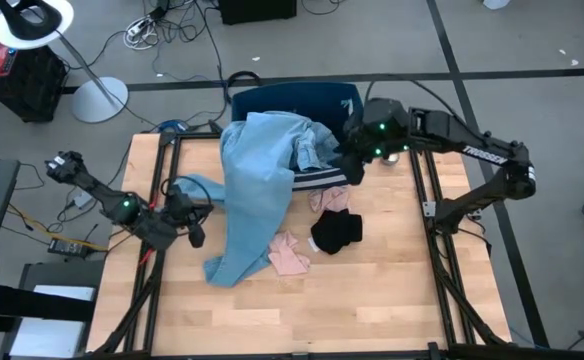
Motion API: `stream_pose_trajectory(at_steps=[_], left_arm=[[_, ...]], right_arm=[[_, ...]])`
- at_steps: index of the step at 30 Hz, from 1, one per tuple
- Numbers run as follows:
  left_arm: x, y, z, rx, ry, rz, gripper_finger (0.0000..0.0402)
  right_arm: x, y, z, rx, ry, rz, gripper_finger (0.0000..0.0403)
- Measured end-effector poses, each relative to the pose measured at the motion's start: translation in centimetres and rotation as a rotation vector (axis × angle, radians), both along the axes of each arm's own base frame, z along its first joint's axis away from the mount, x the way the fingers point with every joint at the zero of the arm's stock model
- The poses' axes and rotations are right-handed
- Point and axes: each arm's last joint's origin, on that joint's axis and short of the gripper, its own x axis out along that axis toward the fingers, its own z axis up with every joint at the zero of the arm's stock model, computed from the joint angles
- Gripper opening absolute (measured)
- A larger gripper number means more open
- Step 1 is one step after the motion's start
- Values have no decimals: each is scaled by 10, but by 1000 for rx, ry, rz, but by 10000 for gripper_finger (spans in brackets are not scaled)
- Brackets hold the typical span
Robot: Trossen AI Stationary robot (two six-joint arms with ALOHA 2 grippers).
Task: Sort clothes
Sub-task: Put the light blue pants into the blue organizer bin
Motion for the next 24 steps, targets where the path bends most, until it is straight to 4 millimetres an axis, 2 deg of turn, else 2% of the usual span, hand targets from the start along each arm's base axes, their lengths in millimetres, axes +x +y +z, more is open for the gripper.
stream_pose_trajectory(at_steps=[13, 19, 24], left_arm=[[-15, 28, 10, -56, -8, -24, 1], [-12, 36, 12, -81, -26, 56, 5], [-2, 38, 14, -94, -45, 75, 40]], right_arm=[[9, 54, -3, -63, 20, 79, 229], [13, 81, -8, -64, 32, 110, 229], [16, 101, -26, -120, 74, 102, 229]])
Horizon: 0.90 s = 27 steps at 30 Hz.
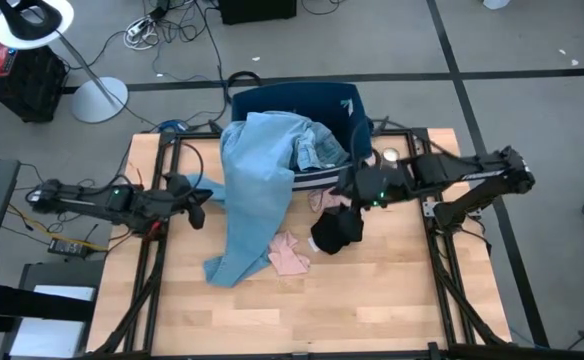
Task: Sort clothes
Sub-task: Put the light blue pants into the blue organizer bin
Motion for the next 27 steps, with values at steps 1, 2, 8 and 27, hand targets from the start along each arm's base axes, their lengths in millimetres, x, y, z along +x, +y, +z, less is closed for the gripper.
stream_pose_trajectory(at_steps=[1, 2, 8, 27], left_arm=[[2, 0, 0, -5, 3, -14, 52], [5, 0, 0, -18, 0, -29, 64], [18, 1, -2, 18, 50, -66, 135], [35, 22, -28, -88, 305, 20, 136]], right_arm=[[1, 3, -6, -16, 3, -6, 229], [4, 5, -12, -30, -4, -14, 229], [18, 18, -57, -26, -86, -2, 229], [25, 13, -135, 99, -302, -57, 229]])
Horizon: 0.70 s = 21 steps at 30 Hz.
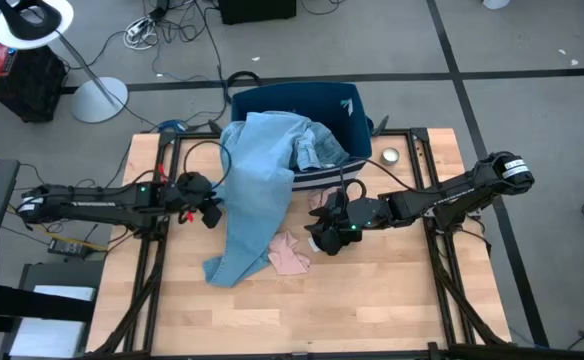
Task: Sort clothes
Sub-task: Put the light blue pants into the blue organizer bin
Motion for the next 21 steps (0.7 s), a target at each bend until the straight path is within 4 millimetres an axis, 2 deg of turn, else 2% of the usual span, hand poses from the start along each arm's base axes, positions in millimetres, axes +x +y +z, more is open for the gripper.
stream_pose_trajectory(at_steps=[7, 12, 21], left_arm=[[7, 11, -3, 26, 40, -31, 134], [9, 16, -9, -43, 88, -96, 134], [10, 26, -23, -12, 242, -54, 134]], right_arm=[[1, 1, 1, -14, -11, 32, 229], [1, 1, 2, -21, -15, 36, 229], [1, 1, 3, -23, -27, 38, 229]])
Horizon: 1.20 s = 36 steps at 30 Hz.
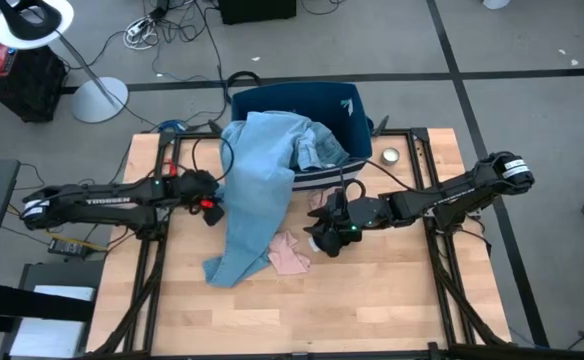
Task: Sort clothes
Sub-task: Put the light blue pants into the blue organizer bin
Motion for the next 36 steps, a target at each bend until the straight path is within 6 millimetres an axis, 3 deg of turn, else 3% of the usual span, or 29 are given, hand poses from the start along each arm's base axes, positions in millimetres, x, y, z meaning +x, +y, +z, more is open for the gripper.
stream_pose_trajectory(at_steps=[5, 8, 11, 15, 27, 36], left_arm=[[5, 7, -11, 38, 90, 35, 120], [11, 8, -11, 41, 57, 27, 70], [17, 9, -6, 32, -44, 4, 13], [22, 8, 12, 16, -144, -25, 4], [25, -9, 118, 81, -181, -86, 1], [33, -5, 211, 292, -394, -129, 0]], right_arm=[[0, 0, 0, -2, -4, 2, 229], [0, 0, 0, -2, -4, 2, 229], [0, 0, 1, -1, -4, 2, 229], [0, 0, 0, -2, -2, 2, 229], [0, 1, 0, -3, 3, 4, 229], [0, 1, 0, -3, 0, 5, 229]])
